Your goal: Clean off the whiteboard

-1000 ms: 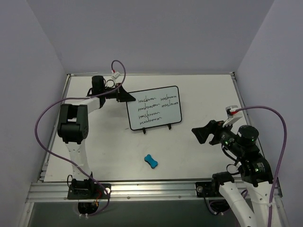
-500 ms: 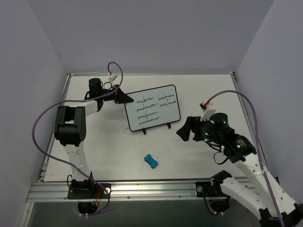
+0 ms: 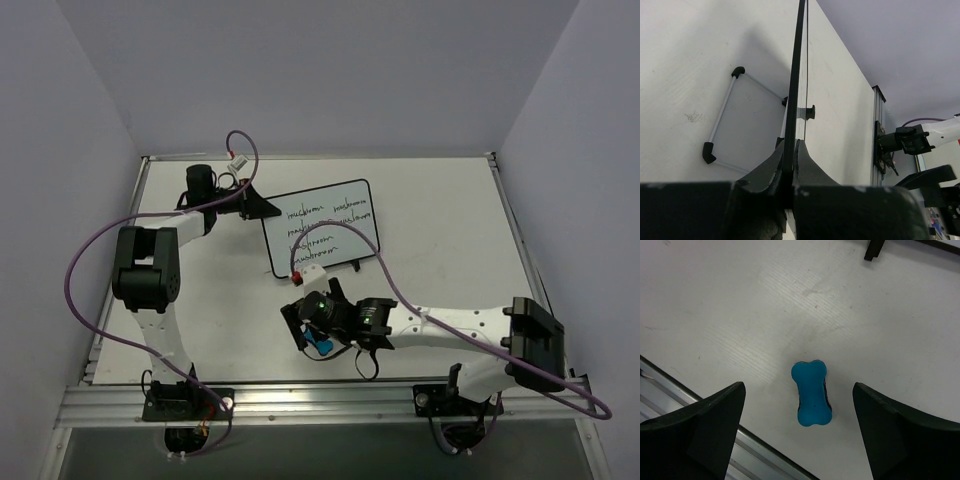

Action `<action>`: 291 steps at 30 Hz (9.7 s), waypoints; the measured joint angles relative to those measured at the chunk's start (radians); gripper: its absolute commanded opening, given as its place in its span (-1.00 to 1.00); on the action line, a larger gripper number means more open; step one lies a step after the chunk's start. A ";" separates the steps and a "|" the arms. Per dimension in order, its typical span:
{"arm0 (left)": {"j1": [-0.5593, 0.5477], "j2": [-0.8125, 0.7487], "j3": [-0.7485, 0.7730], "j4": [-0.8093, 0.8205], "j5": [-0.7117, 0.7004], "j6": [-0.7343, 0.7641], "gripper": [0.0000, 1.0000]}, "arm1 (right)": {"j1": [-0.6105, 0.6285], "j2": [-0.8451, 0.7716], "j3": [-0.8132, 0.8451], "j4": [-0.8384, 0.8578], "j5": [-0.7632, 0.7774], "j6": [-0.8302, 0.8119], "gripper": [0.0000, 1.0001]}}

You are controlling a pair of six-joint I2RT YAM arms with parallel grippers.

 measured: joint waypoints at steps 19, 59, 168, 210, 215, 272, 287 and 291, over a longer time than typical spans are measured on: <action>0.004 -0.023 -0.045 0.018 -0.016 -0.006 -0.95 | -0.055 0.140 -0.025 0.107 -0.065 -0.027 0.34; 0.005 -0.034 -0.064 0.028 -0.027 -0.018 -0.95 | 0.006 0.272 -0.028 0.042 -0.080 -0.037 -0.34; 0.005 -0.039 -0.077 0.039 -0.034 -0.018 -0.95 | -0.336 0.587 0.460 0.652 0.211 -0.240 -1.00; 0.006 -0.039 -0.082 0.040 -0.045 -0.032 -0.95 | -0.651 0.477 0.282 0.706 0.159 -0.214 -1.00; 0.006 -0.039 -0.082 0.040 -0.045 -0.032 -0.95 | -0.632 0.477 0.282 0.706 0.166 -0.219 -1.00; 0.006 -0.040 -0.082 0.039 -0.043 -0.023 -0.95 | -0.541 0.501 0.248 0.801 0.251 -0.161 -1.00; 0.006 -0.040 -0.082 0.040 -0.043 -0.037 -0.95 | -0.749 0.439 0.131 0.851 0.133 -0.195 -1.00; 0.006 -0.040 -0.082 0.040 -0.043 -0.037 -0.95 | -0.751 0.439 0.132 0.851 0.119 -0.215 -1.00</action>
